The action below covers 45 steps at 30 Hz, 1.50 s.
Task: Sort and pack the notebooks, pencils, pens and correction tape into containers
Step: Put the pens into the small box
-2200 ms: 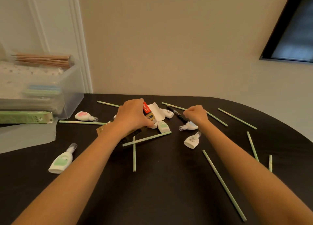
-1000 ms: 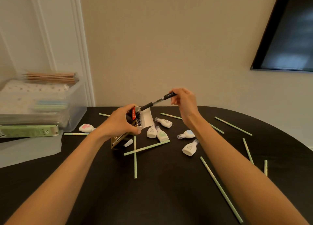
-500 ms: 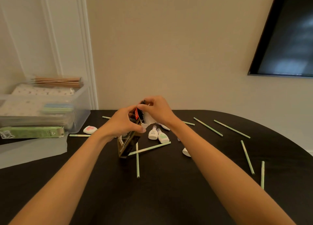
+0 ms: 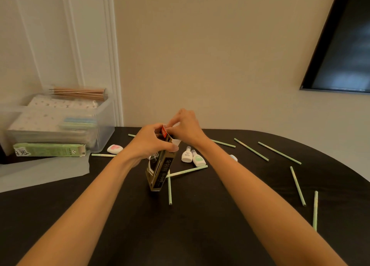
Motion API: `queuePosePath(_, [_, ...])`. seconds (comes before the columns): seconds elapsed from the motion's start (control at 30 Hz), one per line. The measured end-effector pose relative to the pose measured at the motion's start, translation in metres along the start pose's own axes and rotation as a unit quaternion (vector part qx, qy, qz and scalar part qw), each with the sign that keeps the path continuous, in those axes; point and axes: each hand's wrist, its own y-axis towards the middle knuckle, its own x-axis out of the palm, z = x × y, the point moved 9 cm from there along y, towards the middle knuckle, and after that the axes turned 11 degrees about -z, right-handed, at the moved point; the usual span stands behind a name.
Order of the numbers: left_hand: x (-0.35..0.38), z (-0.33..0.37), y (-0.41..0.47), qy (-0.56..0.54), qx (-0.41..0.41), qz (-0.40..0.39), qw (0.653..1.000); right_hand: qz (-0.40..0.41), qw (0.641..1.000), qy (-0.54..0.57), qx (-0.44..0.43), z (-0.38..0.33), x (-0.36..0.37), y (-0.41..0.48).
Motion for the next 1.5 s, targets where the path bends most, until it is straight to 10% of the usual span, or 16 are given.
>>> queuePosePath(0.17, [-0.005,-0.005,-0.01,0.008,0.004,0.031,0.999,-0.045,0.992,0.119,0.0,0.004,0.01,-0.005])
queuePosePath(0.3, [-0.013,-0.012,-0.019,0.036,0.003,0.096,0.995,0.035,0.92,0.384,0.063,0.037,0.005,-0.024])
queuePosePath(0.5, [-0.016,-0.031,-0.032,0.019,0.019,0.167,0.986,-0.197,0.931,0.289,0.105,0.05,0.068,-0.057])
queuePosePath(0.8, [-0.027,-0.027,-0.047,-0.015,0.071,0.206,0.976,-0.179,0.839,0.513,0.034,0.027,0.076,-0.06])
queuePosePath(1.5, [-0.033,-0.024,-0.05,0.068,0.096,0.254,0.96,0.017,0.921,0.387,0.049,0.011,0.045,-0.036])
